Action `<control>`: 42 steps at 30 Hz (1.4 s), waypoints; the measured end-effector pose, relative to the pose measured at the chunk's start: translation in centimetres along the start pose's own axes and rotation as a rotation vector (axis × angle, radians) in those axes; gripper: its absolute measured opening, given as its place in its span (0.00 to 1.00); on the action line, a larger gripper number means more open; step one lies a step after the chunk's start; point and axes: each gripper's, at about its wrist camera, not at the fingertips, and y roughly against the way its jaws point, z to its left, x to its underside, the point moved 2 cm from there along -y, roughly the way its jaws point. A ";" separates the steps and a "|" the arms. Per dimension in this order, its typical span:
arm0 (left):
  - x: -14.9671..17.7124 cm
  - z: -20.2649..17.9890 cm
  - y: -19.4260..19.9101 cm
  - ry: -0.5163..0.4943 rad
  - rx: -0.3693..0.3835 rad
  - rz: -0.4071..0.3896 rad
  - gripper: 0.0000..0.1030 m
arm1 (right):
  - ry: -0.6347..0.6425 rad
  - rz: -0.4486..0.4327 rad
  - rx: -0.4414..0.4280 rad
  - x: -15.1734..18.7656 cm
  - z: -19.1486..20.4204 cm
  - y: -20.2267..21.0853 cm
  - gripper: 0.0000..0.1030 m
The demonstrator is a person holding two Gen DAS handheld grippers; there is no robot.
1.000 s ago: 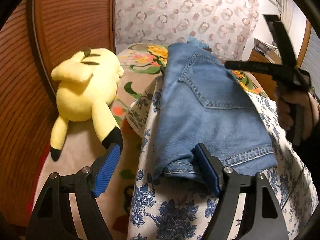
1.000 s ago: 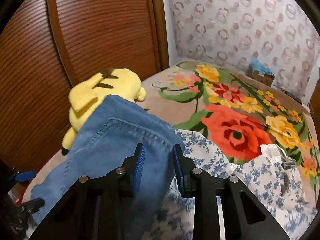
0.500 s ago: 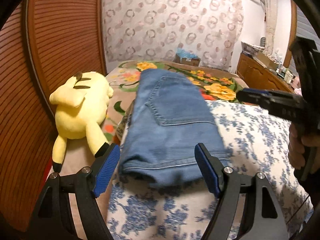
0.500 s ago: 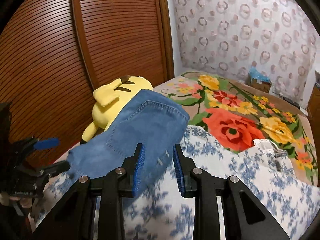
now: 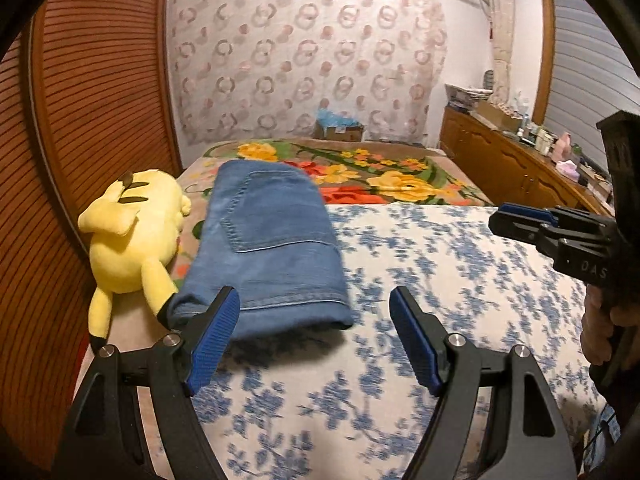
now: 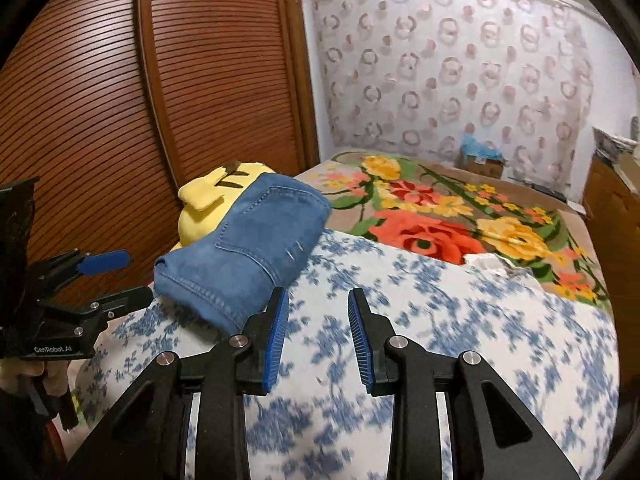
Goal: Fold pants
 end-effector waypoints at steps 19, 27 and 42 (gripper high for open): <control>1.2 -9.4 6.0 -0.072 0.103 -0.086 0.81 | -0.087 -0.118 0.197 6.4 -0.3 16.6 0.50; 0.7 -11.9 8.4 -0.085 0.073 -0.116 0.81 | -0.117 -0.187 0.285 7.7 0.4 23.1 0.59; 0.4 -12.7 10.2 -0.094 0.052 -0.166 0.81 | -0.147 -0.221 0.328 8.4 1.6 25.0 0.59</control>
